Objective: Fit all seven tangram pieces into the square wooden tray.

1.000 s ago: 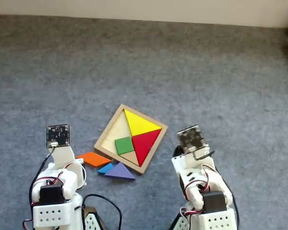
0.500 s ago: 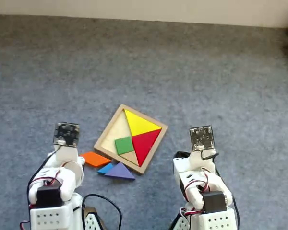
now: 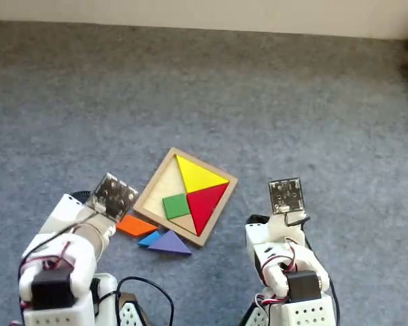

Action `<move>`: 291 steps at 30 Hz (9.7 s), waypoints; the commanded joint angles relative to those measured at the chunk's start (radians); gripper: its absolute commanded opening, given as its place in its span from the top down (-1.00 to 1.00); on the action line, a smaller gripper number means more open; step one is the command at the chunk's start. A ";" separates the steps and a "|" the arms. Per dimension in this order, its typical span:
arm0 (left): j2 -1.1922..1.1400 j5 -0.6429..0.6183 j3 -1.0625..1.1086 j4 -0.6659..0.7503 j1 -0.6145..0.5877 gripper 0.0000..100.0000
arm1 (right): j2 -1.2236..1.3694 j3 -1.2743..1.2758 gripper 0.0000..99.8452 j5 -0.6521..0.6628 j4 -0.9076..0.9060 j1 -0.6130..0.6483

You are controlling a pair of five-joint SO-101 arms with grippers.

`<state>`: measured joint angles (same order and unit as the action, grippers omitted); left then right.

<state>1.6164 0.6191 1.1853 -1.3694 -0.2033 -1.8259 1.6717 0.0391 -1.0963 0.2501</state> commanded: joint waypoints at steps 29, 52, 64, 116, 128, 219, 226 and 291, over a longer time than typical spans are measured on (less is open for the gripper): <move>-1.044 -0.192 -0.173 0.276 0.664 0.48 | -0.010 0.119 0.99 -0.003 -0.005 -0.088; -1.230 -0.193 -0.242 0.318 0.671 0.69 | -0.010 0.117 0.99 -0.003 -0.007 -0.088; -1.150 -0.193 -0.272 0.255 0.671 0.74 | -0.010 0.117 0.99 -0.003 -0.007 -0.088; -1.302 -0.279 -0.292 0.476 0.367 0.59 | -0.010 0.117 0.99 -0.003 -0.008 -0.090; -1.305 -0.164 -0.291 0.479 0.193 0.59 | -0.010 0.117 0.99 -0.003 -0.008 -0.090; -1.337 -0.313 -0.344 0.540 0.297 0.49 | -0.010 0.117 0.99 -0.003 -0.005 -0.090; -1.326 -0.276 -0.275 0.535 0.305 0.50 | -0.010 0.117 0.99 -0.003 -0.005 -0.090; -1.179 0.029 -0.125 0.344 0.556 0.50 | -0.010 0.117 0.99 -0.003 -0.005 -0.090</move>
<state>0.5531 0.6406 1.1577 -1.0288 0.3214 -1.8259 1.6717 0.0391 -1.0994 0.1718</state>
